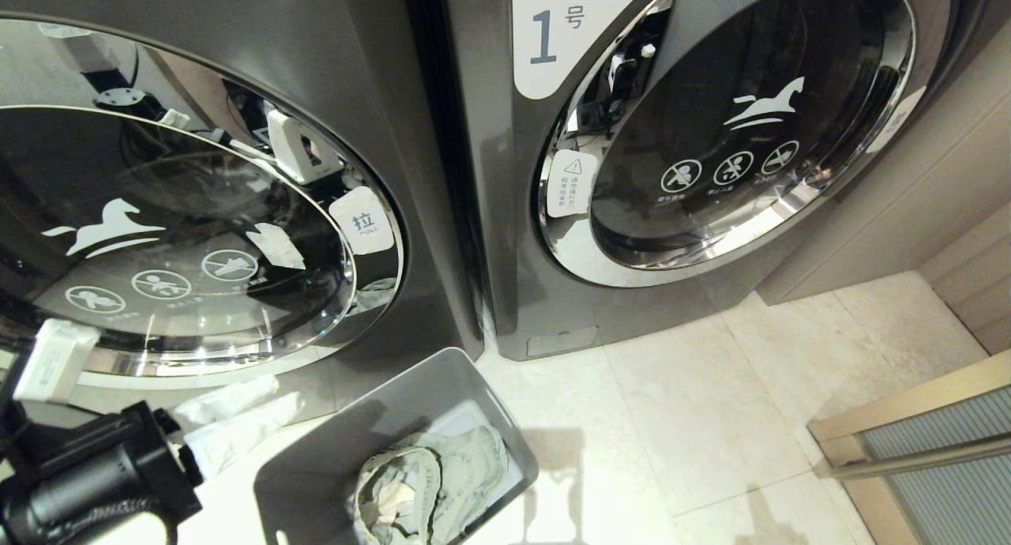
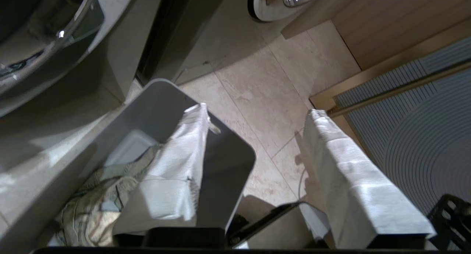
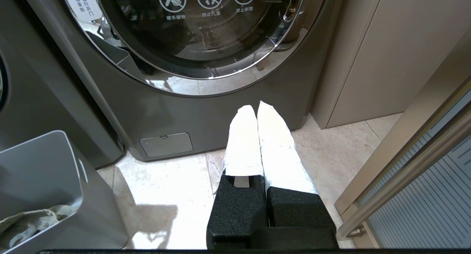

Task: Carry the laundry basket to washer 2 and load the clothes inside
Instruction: Open the lid of the washing machine

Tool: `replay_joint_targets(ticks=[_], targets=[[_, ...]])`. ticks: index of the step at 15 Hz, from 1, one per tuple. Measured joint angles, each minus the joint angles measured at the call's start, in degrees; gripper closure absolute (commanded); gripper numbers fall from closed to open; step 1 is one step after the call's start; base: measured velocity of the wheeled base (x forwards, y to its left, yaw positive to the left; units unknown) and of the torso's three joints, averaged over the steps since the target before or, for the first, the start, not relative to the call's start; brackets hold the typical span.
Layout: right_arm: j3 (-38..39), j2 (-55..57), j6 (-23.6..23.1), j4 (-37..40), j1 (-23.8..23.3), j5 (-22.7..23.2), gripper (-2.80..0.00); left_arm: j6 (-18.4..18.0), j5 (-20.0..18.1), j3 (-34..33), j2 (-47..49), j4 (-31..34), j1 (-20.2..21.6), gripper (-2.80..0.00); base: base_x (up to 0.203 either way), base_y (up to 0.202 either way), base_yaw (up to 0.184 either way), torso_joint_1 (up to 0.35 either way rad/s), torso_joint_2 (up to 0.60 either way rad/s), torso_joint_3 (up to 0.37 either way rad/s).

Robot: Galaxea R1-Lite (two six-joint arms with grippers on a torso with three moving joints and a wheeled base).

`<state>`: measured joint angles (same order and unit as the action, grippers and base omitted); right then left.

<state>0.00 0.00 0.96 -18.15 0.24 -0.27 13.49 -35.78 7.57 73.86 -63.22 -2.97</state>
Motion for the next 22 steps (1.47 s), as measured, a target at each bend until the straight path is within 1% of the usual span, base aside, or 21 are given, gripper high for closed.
replay_joint_targets(ticks=[2, 4, 7, 8, 11, 15, 22], targets=[[0.00, 0.00, 0.00, 0.00, -0.04, 0.00, 0.00, 0.20, 0.13, 3.20, 4.05, -2.08, -0.02, -2.80, 0.000, 0.000, 0.000, 0.000, 0.00, 0.000], [0.00, 0.00, 0.00, -0.01, -0.02, 0.00, 0.00, 0.31, 0.13, 4.22, 8.36, -8.99, -0.07, -2.80, 0.000, 0.000, 0.000, 0.000, 0.00, 0.000], [0.00, 0.00, 0.00, 0.00, 0.02, 0.00, 0.00, 0.72, 0.07, 3.92, 14.92, -20.52, -0.09, -2.80, 0.000, 0.000, 0.000, 0.000, 0.00, 0.000], [0.00, 0.00, 0.00, 0.00, 0.00, 0.00, 0.00, 0.79, 0.00, 3.92, 16.94, -22.78, -0.09, -2.80, 0.000, 0.000, 0.000, 0.000, 0.00, 0.000], [0.00, 0.00, 0.00, 0.00, -0.04, 0.00, 0.00, 1.33, -0.07, 7.26, 21.80, -23.89, 0.23, -2.80, 0.000, 0.000, 0.000, 0.000, 0.00, 0.000], [0.00, 0.00, 0.00, 0.00, 0.02, 0.00, 0.00, 3.39, 0.07, 16.02, 27.60, -23.97, 0.44, -2.80, 0.000, 0.000, 0.000, 0.000, 0.00, 0.000], [0.00, 0.00, 0.00, -0.01, -0.02, 0.00, 0.00, 3.47, 0.11, 24.77, 33.92, -23.97, 0.50, -2.80, 0.000, 0.000, 0.000, 0.000, 0.00, 0.000]])
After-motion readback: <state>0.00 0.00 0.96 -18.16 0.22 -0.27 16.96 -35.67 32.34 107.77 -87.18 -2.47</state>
